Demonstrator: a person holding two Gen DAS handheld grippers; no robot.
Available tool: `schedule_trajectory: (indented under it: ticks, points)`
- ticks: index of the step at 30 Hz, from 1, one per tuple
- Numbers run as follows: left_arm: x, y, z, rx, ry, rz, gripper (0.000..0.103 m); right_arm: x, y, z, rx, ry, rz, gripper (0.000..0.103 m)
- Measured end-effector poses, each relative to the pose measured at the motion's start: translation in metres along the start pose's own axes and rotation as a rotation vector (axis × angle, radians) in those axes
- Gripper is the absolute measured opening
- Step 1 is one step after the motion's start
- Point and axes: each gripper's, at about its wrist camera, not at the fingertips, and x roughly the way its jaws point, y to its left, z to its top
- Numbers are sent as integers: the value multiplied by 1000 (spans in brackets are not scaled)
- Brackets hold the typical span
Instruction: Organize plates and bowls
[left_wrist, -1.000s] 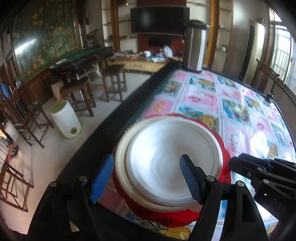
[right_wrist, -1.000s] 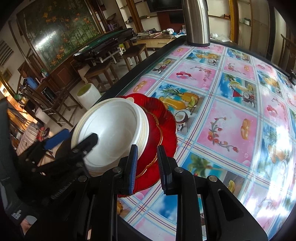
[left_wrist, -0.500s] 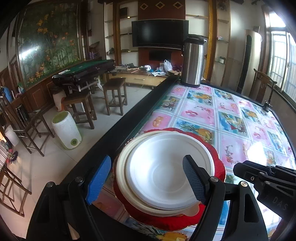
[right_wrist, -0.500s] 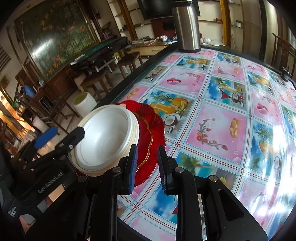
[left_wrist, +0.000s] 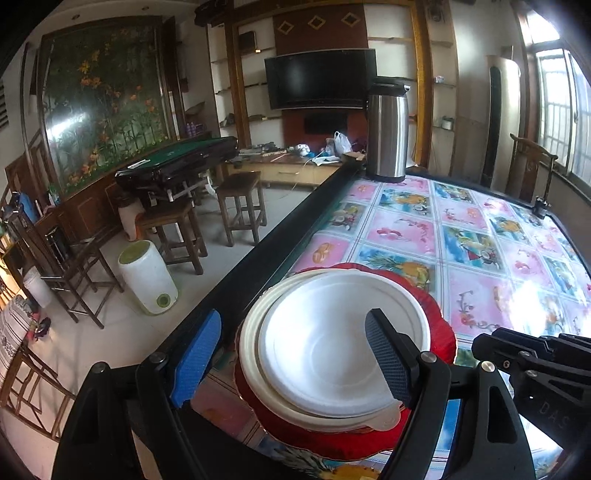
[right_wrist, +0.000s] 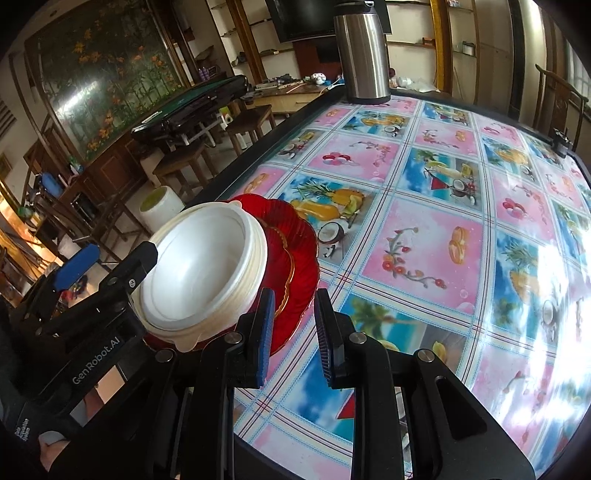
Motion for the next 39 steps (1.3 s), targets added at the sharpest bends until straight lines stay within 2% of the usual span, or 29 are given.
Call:
schedule_trajectory:
  ticks: [6,12,21,26,39]
  points:
    - [3,-1,-2,-17,10,-62,81,-1,3,-2,-5,-10,-5,22]
    - [2,-3,-5,-2,6,-45,81,5,4,-6,-5,9,-5,22]
    - [-1,-13,-7,52,-15,-78,81,2,-1,-8,9,2,-10,22]
    - [-3,-19,-9,71,-17,-141,81,3,-3,-9,17,7,-12,22]
    - [-1,-19,-14,79,12,-165,81,4,-5,-13,24,15,-13,22]
